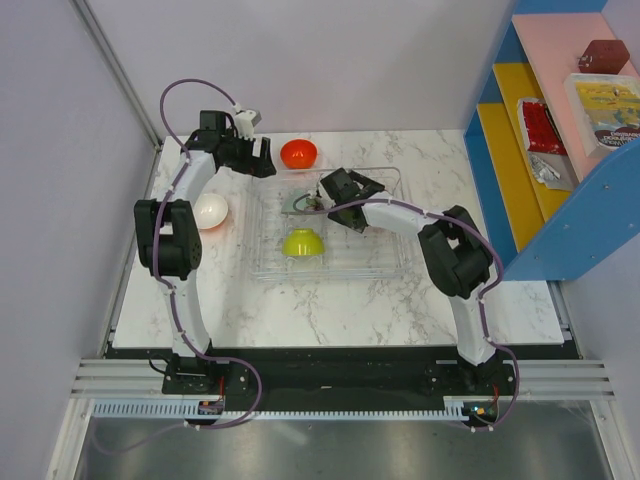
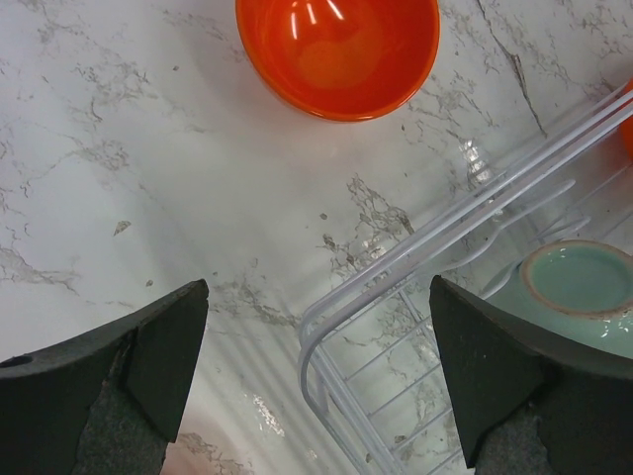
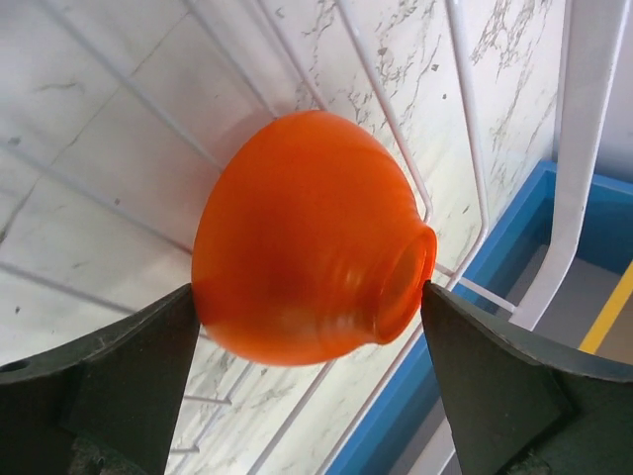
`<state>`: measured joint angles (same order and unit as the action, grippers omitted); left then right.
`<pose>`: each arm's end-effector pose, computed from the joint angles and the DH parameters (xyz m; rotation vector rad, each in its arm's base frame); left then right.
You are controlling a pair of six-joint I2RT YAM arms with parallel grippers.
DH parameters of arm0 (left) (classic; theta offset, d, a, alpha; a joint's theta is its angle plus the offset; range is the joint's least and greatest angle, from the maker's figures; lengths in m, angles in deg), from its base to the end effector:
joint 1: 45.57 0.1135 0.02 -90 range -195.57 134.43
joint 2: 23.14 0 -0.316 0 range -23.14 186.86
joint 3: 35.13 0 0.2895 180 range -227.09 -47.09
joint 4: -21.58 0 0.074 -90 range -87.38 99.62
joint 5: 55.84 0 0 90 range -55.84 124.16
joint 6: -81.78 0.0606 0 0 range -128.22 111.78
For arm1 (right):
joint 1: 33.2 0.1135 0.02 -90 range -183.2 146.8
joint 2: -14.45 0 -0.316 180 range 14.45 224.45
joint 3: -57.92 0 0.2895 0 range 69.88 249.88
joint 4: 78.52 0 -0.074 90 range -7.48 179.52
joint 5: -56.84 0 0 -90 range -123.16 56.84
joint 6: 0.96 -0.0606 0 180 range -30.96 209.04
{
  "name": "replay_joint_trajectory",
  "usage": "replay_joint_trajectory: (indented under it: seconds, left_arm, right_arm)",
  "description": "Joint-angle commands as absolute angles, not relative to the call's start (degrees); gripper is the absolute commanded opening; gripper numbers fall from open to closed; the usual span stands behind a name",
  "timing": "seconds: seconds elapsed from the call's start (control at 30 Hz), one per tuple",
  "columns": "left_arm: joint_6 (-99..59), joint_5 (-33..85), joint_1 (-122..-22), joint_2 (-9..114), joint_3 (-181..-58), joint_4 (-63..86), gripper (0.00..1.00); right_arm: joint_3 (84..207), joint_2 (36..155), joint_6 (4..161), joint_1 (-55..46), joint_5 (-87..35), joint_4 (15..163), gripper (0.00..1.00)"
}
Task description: Load the bowls into the dish rack
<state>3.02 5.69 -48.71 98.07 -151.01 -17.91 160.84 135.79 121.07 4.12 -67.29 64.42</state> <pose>0.5598 -0.0596 0.2672 0.5235 2.2293 -0.5094 0.4416 0.2939 0.1896 -1.1908 2.1284 -0.7097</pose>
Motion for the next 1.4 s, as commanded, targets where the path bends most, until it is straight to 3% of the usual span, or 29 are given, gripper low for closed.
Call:
replay_joint_trajectory:
  seconds: [0.0,0.4,0.67,1.1,1.37]
  left_arm:
    - [5.05,5.86,-49.00,94.55,-150.27,-17.45,0.99]
    - [5.75,7.08,-49.09,95.07,-150.79,-17.37,0.99]
    - [7.77,12.45,-51.02,103.24,-164.41,-21.31,0.99]
    - [8.56,20.26,-54.36,117.03,-183.13,-21.32,1.00]
    - [11.81,25.63,-56.47,121.62,-183.94,-19.22,1.00]
  right_arm:
    - [159.36,130.47,127.09,6.08,-68.40,63.94,0.98]
    - [159.96,126.26,124.47,6.70,-60.86,60.26,0.98]
    - [165.15,120.01,116.03,2.40,-44.96,55.60,0.98]
    - [164.19,116.32,113.21,0.55,-43.09,56.39,0.98]
    - [162.69,114.39,112.33,0.55,-41.61,57.09,0.98]
